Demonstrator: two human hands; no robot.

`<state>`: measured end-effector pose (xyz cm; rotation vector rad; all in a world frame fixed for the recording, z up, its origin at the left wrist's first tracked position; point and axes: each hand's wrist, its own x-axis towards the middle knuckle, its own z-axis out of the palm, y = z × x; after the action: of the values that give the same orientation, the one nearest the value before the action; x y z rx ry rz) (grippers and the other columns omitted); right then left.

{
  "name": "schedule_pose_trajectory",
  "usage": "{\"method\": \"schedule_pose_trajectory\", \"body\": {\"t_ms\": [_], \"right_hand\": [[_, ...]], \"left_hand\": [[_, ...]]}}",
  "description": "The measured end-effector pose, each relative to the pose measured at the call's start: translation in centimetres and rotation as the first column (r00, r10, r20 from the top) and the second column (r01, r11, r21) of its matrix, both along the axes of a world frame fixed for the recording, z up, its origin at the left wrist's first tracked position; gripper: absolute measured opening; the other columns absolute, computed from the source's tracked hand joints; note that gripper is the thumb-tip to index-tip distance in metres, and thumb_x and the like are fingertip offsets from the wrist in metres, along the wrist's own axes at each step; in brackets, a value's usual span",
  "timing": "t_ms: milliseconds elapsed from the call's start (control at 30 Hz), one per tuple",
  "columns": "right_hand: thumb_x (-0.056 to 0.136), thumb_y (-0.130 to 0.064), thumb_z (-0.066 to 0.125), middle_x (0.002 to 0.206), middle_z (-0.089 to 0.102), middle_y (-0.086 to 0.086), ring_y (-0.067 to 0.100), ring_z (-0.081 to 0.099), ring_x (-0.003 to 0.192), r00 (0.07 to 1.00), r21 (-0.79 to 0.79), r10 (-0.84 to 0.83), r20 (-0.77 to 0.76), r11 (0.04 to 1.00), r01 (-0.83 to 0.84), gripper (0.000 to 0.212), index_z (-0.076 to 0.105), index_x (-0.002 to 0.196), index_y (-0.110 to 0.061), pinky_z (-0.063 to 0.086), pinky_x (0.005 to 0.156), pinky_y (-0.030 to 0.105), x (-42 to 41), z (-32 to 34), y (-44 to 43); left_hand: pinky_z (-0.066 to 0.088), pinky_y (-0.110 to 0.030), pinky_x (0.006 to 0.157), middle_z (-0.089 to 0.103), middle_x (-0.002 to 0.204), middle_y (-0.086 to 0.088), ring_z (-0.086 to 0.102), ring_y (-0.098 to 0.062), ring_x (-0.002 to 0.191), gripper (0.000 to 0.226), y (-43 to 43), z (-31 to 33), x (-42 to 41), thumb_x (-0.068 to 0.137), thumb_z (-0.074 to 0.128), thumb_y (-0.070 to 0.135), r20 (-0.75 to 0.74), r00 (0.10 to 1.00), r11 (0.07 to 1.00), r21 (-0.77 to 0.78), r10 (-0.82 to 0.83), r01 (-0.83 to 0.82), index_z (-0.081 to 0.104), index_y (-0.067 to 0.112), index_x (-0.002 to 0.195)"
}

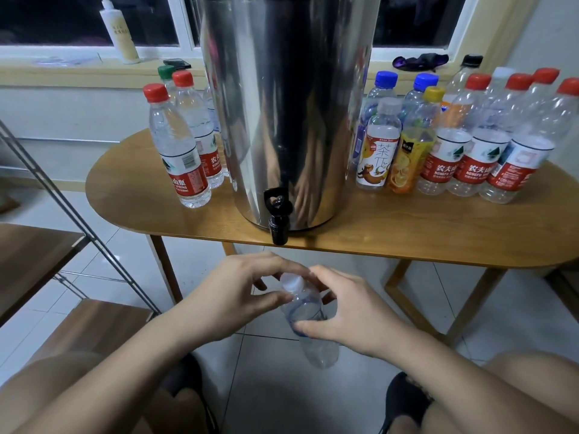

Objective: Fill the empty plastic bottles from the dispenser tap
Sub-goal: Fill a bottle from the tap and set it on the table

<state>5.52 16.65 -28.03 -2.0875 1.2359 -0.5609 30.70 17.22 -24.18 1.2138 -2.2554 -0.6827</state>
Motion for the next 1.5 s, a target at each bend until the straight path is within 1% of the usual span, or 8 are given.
{"method": "schedule_pose_trajectory", "body": {"t_ms": [133, 267, 467, 633, 833, 967, 1067, 1500], "right_hand": [[0.078, -0.054, 0.091, 0.119, 0.064, -0.023, 0.002, 0.063, 0.112, 1.0, -0.006, 0.022, -0.004, 1.0, -0.022, 0.061, 0.061, 0.13, -0.043, 0.055, 0.092, 0.028, 0.1, 0.0, -0.2], [0.078, -0.057, 0.09, 0.12, 0.062, -0.028, -0.003, 0.061, 0.111, 0.999, -0.02, 0.038, -0.023, 0.999, -0.038, 0.064, 0.06, 0.133, -0.042, 0.05, 0.088, 0.016, 0.2, -0.4, -0.1], [0.082, -0.061, 0.084, 0.124, 0.061, -0.026, -0.001, 0.06, 0.114, 0.999, -0.056, 0.027, -0.03, 0.998, -0.029, 0.068, 0.056, 0.142, -0.043, 0.052, 0.094, 0.025, 0.6, -0.7, 0.2], [0.084, -0.058, 0.08, 0.123, 0.059, -0.021, 0.007, 0.06, 0.113, 0.994, -0.142, 0.026, -0.102, 0.989, -0.04, 0.065, 0.053, 0.142, -0.048, 0.054, 0.091, 0.032, 0.8, -0.5, 0.2], [0.08, -0.058, 0.082, 0.123, 0.059, -0.023, 0.007, 0.061, 0.111, 0.995, -0.155, -0.016, -0.096, 0.988, 0.001, 0.065, 0.054, 0.138, -0.045, 0.055, 0.09, 0.032, 0.3, -0.7, -0.4], [0.081, -0.059, 0.084, 0.124, 0.06, -0.025, 0.004, 0.061, 0.112, 0.995, -0.131, -0.008, -0.098, 0.991, -0.005, 0.067, 0.054, 0.139, -0.045, 0.055, 0.092, 0.028, 0.3, -0.8, -0.4], [0.081, -0.06, 0.083, 0.12, 0.059, -0.024, 0.005, 0.06, 0.109, 0.993, -0.124, 0.006, -0.119, 0.992, -0.021, 0.067, 0.053, 0.138, -0.044, 0.054, 0.089, 0.028, 0.5, -0.8, -0.3], [0.08, -0.061, 0.081, 0.126, 0.058, -0.023, 0.004, 0.059, 0.112, 0.984, -0.148, -0.036, -0.177, 0.989, 0.01, 0.066, 0.049, 0.136, -0.047, 0.055, 0.093, 0.033, 1.2, -1.4, -0.7]], "left_hand": [[0.054, -0.017, 0.081, 0.076, 0.114, 0.025, 0.071, -0.001, 0.108, 0.035, -0.2, 0.2, 0.4, 0.093, 0.087, 0.023, -0.023, 0.999, 0.998, 0.034, 0.046, -0.045, 0.079, 0.038, 0.123], [0.052, -0.01, 0.081, 0.079, 0.104, 0.026, 0.074, 0.001, 0.101, 0.028, -0.3, 0.5, 0.6, 0.089, 0.089, 0.019, -0.026, 0.997, 0.991, 0.115, 0.066, -0.063, 0.083, 0.033, 0.113], [0.055, -0.023, 0.073, 0.078, 0.085, 0.016, 0.073, -0.003, 0.085, 0.02, -0.3, 0.3, 0.6, 0.087, 0.088, 0.044, 0.036, 0.979, 0.976, 0.077, 0.201, -0.204, 0.081, 0.035, 0.103], [0.057, -0.038, 0.064, 0.072, 0.068, 0.01, 0.07, -0.009, 0.068, 0.045, -0.4, -0.6, 0.2, 0.087, 0.073, 0.073, 0.074, 0.955, 0.958, -0.03, 0.287, -0.285, 0.072, 0.028, 0.082], [0.06, -0.023, 0.089, 0.073, 0.125, 0.028, 0.068, 0.011, 0.113, 0.067, -0.7, -0.7, 1.0, 0.078, 0.088, 0.061, -0.011, 0.991, 0.989, 0.071, 0.133, -0.132, 0.071, 0.037, 0.138], [0.056, -0.017, 0.09, 0.071, 0.129, 0.03, 0.068, 0.002, 0.118, 0.044, -1.0, -0.4, 1.1, 0.091, 0.087, 0.024, -0.002, 1.0, 0.998, 0.057, 0.002, -0.002, 0.076, 0.04, 0.13], [0.055, -0.017, 0.084, 0.074, 0.119, 0.025, 0.07, -0.004, 0.112, 0.034, -1.1, -0.7, 1.2, 0.092, 0.087, 0.019, 0.008, 1.0, 0.999, 0.033, 0.007, -0.008, 0.079, 0.04, 0.119], [0.047, -0.019, 0.059, 0.072, 0.072, 0.013, 0.067, -0.005, 0.072, 0.048, -2.6, -1.6, 1.4, 0.089, 0.064, 0.074, 0.058, 0.961, 0.96, -0.082, 0.271, -0.266, 0.075, 0.028, 0.089]]}}
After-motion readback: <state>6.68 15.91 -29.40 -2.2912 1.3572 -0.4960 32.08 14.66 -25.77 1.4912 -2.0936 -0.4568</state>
